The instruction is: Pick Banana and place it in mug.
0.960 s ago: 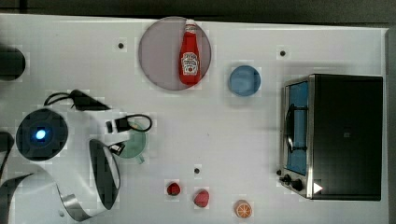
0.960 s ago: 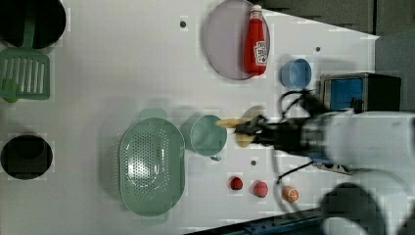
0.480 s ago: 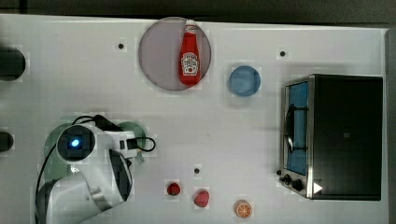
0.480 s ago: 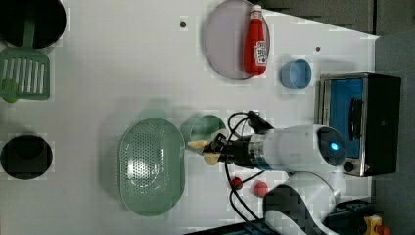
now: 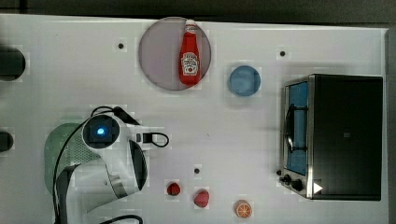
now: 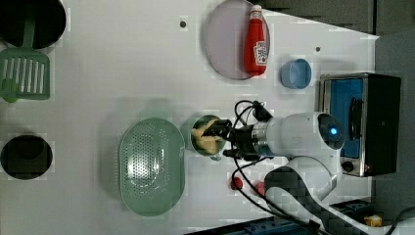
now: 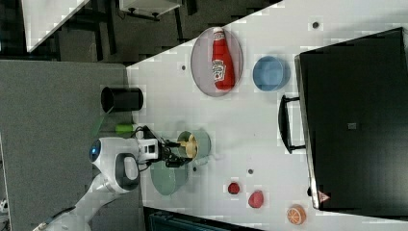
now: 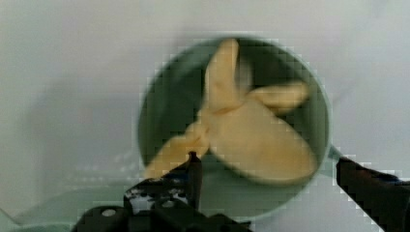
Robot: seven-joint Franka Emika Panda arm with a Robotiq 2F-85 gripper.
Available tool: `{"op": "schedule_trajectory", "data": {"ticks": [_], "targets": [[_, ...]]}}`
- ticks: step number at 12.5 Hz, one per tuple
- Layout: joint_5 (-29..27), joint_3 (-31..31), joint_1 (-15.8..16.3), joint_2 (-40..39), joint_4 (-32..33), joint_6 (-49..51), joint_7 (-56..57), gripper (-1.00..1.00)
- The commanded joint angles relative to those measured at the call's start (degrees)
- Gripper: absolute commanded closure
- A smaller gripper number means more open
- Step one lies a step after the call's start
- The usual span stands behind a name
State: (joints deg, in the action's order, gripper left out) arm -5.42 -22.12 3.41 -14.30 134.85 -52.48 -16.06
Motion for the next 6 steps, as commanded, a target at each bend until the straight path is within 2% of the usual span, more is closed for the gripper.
{"op": "schedule_trajectory", "data": {"ticks": [1,3,6], "targets": [[-0.31,-0.27,-0.37,4.69,-2.03,-1.1,-2.79,-1.0],[-0.3,0.9,-0.9,9.09,-4.18,3.54,-2.7,-1.0],[-0.23,4.8,-1.65,16.85,-10.67,18.66,1.76,-1.0]]}}
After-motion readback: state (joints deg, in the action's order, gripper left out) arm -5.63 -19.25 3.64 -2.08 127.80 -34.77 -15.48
